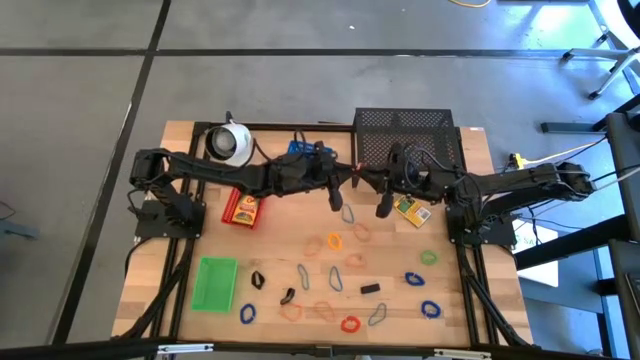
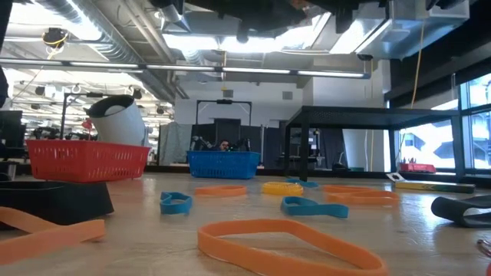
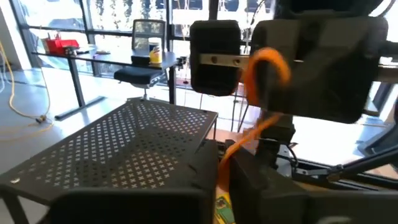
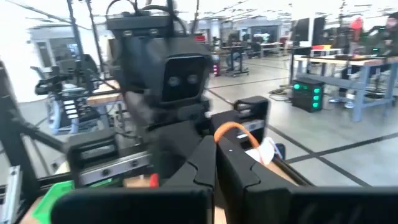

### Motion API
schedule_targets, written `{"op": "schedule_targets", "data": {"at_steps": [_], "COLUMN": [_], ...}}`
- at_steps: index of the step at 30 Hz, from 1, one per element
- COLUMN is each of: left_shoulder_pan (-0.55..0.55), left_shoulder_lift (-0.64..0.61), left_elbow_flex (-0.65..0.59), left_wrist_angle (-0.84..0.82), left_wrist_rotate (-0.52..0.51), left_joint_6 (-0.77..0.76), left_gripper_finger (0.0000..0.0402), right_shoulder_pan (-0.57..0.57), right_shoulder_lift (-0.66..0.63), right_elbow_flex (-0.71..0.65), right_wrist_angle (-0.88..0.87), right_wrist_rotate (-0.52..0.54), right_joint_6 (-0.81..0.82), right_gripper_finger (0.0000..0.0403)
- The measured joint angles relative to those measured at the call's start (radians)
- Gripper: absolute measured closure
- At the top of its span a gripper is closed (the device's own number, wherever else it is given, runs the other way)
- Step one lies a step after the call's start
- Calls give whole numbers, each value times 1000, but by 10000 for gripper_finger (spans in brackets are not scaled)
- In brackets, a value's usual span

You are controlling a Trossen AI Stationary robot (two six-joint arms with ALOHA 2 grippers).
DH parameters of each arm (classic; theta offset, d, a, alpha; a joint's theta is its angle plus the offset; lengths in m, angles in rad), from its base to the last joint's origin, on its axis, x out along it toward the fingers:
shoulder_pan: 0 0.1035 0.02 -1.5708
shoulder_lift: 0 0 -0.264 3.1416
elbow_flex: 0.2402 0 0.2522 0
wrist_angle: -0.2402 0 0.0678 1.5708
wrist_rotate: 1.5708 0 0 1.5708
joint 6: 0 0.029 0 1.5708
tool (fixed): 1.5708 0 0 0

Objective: Pick & Place Office Desk Supplies
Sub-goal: Put the orange rubber band into the blue bin

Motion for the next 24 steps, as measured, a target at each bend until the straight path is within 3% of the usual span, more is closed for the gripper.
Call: {"op": "schedule_targets", "data": {"at_steps": [8,16,24], "left_shoulder_pan": [9,12,75], "left_shoulder_lift": [0,0,0], "left_elbow_flex": [0,0,0], "left_wrist_angle": [-2,-46,-158], "left_wrist_rotate": [3,4,66], "left_joint_6": [-40,-145,-289], "left_gripper_finger": [400,400,400], "right_shoulder_pan": [0,-6,-32], "right_shoulder_lift": [-1,-28,-99], "right_elbow_flex": [0,0,0], "right_wrist_angle": [-14,-86,-267], "right_wrist_rotate": [-16,-19,-19], "right_joint_6": [97,113,130], "right_gripper_finger": [371,271,184]}}
